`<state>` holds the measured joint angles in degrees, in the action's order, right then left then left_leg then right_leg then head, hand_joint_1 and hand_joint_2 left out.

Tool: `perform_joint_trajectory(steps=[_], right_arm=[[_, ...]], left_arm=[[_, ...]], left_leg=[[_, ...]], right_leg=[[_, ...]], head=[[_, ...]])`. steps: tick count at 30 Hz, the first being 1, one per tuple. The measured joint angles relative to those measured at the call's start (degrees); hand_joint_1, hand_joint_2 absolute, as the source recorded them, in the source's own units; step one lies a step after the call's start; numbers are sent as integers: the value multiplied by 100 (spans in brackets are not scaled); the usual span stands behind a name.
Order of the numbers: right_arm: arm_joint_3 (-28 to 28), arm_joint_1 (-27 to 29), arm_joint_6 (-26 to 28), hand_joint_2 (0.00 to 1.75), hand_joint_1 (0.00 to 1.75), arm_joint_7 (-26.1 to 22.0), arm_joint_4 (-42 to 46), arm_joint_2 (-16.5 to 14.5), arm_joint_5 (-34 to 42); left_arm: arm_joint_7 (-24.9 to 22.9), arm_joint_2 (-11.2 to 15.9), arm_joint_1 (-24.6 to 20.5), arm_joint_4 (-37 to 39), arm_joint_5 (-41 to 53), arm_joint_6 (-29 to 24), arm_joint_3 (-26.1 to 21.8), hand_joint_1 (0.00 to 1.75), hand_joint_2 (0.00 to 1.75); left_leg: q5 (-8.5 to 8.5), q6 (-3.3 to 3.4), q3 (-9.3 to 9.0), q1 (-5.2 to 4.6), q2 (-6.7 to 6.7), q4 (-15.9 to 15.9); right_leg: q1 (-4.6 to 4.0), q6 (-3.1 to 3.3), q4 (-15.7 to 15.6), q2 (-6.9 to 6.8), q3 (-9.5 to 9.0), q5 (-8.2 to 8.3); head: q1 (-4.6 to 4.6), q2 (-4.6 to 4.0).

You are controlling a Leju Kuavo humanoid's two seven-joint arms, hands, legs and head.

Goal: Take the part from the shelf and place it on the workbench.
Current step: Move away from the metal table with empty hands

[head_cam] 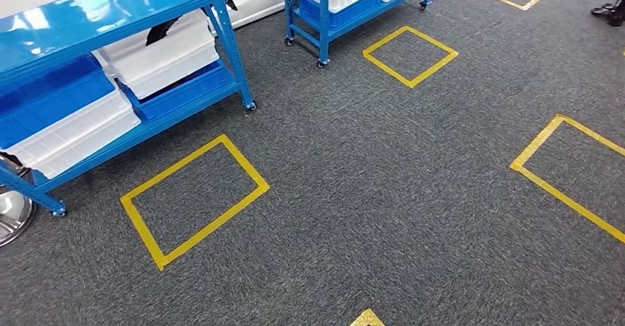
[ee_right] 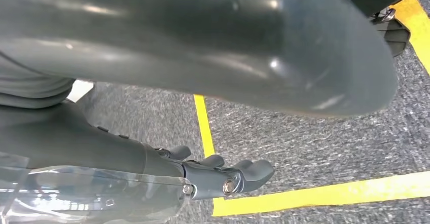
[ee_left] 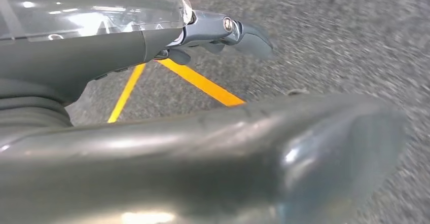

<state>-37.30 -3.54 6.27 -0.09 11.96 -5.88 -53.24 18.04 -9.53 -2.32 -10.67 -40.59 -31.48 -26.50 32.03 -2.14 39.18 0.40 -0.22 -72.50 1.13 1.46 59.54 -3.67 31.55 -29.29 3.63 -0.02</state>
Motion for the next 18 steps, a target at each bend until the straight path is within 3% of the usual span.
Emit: perform_joint_trajectory(steps=[2, 4, 5, 7, 9, 11, 13, 14, 15, 17, 18], right_arm=[[-30, 0, 0, 0, 0, -2, -1, -1, 3], [-48, -1, -5, 0, 0, -2, -2, -3, 10], [-57, -10, -9, 0, 0, -2, -2, -4, 17], [-78, -37, -14, 0, 0, -2, -2, -5, 38], [-102, -42, -16, 0, 0, 0, -1, -3, 57], [-131, -17, -35, 0, 0, 3, -1, 0, 71], [-172, 6, -70, 0, 0, 6, -2, 0, 82], [-190, 15, -82, 0, 0, 7, -2, 1, 87], [-203, 22, -90, 0, 0, 7, -2, 4, 91], [-224, 34, -92, 0, 0, 7, -3, 16, 98], [-234, 39, -93, 0, 0, 6, -3, 23, 103]], left_arm=[[-2, 0, 5, -2, -4, -3, -27, 0, 0], [-1, -1, -8, -6, -4, -6, -51, 0, 0], [0, -1, -12, -8, -3, -8, -59, 0, 0], [1, -5, 0, -9, 1, -13, -68, 0, 0], [-3, -11, 6, -10, 3, -31, -73, 0, 0], [-20, -25, -12, -11, 1, -64, -78, 0, 0], [-40, -49, -25, -11, -3, -110, -91, 0, 0], [-45, -60, -20, -11, -4, -130, -99, 0, 0], [-48, -68, -15, -11, -5, -144, -108, 0, 0], [-51, -80, -8, -11, -6, -156, -117, 0, 0], [-51, -86, -12, -11, -6, -159, -119, 0, 0]], left_leg=[[-389, 77, -403, -36, 211, 811], [-547, 170, -648, -93, 406, 1333], [-527, 204, -659, -117, 423, 1380], [-558, 259, -688, -100, 291, 1443], [-615, 324, -762, -52, 157, 1551], [-646, 368, -795, -33, 28, 1597], [-645, 378, -800, -39, -125, 1592], [-638, 374, -810, -39, -211, 1587], [-629, 363, -824, -38, -300, 1578], [-594, 327, -831, -34, -453, 1536], [-570, 300, -817, -41, -522, 1496]], right_leg=[[-11, -27, -1, -123, -63, -40], [-24, -81, -8, -230, -113, -75], [-26, -112, -20, -279, -132, -84], [-20, -178, -49, -347, -192, -102], [-18, -229, 140, -136, -155, -258], [-16, -243, 769, 200, 143, -592], [-15, -251, 1401, 322, 506, -781], [-14, -254, 1467, 338, 584, -710], [-9, -254, 1315, 359, 564, -523], [16, -241, 606, 548, 329, -49], [27, -230, 296, 667, 223, 99]], head=[[0, 0], [0, 0], [0, 0], [-1, 0], [0, 0], [1, 0], [0, 0], [0, 0], [0, 0], [0, 0], [0, 0]])
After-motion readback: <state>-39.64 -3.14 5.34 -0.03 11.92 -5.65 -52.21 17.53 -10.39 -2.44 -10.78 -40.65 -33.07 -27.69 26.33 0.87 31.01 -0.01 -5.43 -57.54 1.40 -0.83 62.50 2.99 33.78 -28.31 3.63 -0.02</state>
